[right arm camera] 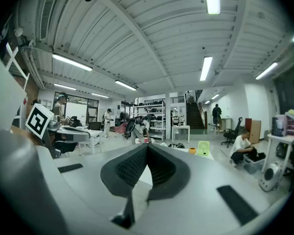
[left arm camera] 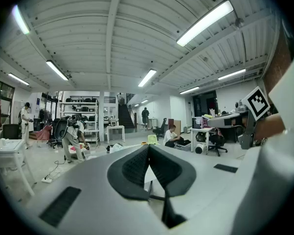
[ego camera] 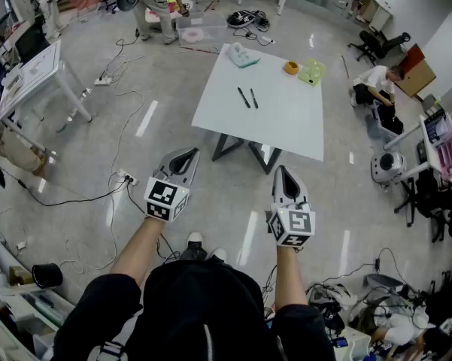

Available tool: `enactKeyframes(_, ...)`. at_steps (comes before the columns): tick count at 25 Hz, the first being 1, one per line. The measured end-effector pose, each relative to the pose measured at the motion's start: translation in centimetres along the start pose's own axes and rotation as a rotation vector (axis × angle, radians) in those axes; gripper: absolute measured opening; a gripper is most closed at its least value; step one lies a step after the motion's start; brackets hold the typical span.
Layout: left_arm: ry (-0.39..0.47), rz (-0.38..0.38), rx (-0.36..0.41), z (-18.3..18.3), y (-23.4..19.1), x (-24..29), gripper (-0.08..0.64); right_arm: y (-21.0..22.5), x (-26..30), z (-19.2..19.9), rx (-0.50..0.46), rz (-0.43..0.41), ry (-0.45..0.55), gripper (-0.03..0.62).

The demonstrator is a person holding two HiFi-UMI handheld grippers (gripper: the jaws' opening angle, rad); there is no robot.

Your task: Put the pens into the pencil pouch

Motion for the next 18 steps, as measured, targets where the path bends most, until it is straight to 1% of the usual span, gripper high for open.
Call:
enactKeyframes(4,-0.002,-0.003,-0.006,0.2,0.5,-0.5,0.023,-0.1,-0.6,0.4,0.015,-0.009,-0.001,0.009)
enactKeyframes(9,0.001,-0.019,-0.003,0.7,0.3,-0.7,0.025,-0.1,-0.8,0.6,0.018,0.002,0.015,0.009)
enactKeyframes(13,0.008,-0.025,-0.016,1.3,0.9,-0.2,0.028,0.8,-1.1,1.2,0.012,0.002,-0.008,0.072)
enactKeyframes(14,0.010,-0.027,-0.019,1.3,1.0,-0.1,0.041,1.0,-1.2,1.2,0.010,0.002,-0.013,0.078)
enactKeyframes(15,0.013,-0.031,-0.022,1.1,1.0,-0.1,0.080,1.2,-1.2,1.2,0.010,0.002,-0.016,0.097)
enactKeyframes(16,0.017,-0.036,-0.025,1.0,1.0,0.1,0.137,1.5,-1.3,1.3,0.011,0.003,-0.018,0.121)
enactKeyframes(18,0.021,-0.034,-0.029,0.9,1.2,0.4,0.179,2.0,-1.5,1.5,0.017,0.006,-0.023,0.152)
Point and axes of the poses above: the fingertips, and each gripper's own axes: x forward along the fingers, y to its right, z out of its underside, the point moved 10 cm from there along -x, backward along the fingers, and after that the axes turned 10 degrees about -z, right-handed, at the moved point
